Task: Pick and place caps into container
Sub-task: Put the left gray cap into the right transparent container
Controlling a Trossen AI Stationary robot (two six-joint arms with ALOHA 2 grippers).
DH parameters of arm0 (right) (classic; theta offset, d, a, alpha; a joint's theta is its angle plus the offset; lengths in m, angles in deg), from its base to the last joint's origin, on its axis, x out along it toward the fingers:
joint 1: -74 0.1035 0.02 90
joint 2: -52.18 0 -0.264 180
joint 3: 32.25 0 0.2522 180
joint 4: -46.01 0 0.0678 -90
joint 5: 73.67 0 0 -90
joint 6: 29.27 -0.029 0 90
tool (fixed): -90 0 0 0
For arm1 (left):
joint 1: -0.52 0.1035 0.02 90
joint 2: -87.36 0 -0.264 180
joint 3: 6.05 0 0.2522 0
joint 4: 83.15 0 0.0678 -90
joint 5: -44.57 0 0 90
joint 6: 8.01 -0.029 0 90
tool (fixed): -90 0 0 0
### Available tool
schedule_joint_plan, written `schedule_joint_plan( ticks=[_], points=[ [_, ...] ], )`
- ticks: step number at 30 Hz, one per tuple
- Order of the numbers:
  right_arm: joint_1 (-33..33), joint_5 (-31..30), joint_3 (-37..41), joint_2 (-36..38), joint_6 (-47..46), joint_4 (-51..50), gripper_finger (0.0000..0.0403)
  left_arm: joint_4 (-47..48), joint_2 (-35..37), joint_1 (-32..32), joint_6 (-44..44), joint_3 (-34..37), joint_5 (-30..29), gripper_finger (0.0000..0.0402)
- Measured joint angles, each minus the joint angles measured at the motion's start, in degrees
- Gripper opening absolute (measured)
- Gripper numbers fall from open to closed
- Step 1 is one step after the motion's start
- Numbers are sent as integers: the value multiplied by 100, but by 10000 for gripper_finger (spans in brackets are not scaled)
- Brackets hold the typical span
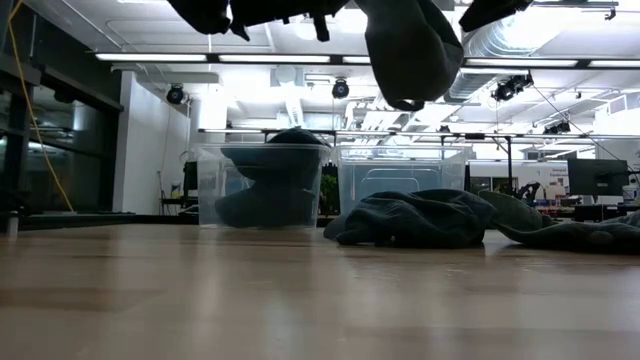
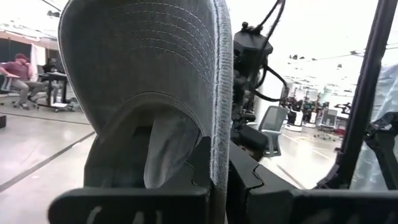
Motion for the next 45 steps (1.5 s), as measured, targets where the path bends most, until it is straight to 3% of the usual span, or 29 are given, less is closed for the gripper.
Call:
schedule_joint_plan(
  ticks=[6, 11, 18, 22, 29, 37, 41, 45],
  points=[
    [-364, -80, 0, -1, 124, 80, 300, -8, 0, 0, 0, 0, 101, 3],
    [-824, 1067, 0, -130, 183, 446, 302, -8, 0, 0, 0, 0, 205, 3],
    [-1416, 2192, 0, -492, 353, 719, 302, -7, 0, 0, -1, 0, 447, 3],
    [-1539, 2437, 0, -620, 271, 740, 292, 5, 0, 0, 0, 2, 477, 3],
    [-1541, 2438, 0, -563, 78, 834, 206, 34, 0, 2, 0, 2, 468, 3],
    [-1541, 2479, 0, -551, 106, 920, 18, 45, 0, 2, 0, 2, 363, 3],
    [-1541, 2559, 0, -551, 29, 856, 7, 88, 0, 2, 0, 2, 331, 6],
    [-1541, 2540, 0, -551, 73, 836, 4, 169, 1, 1, -2, 2, 236, 34]
  ],
)
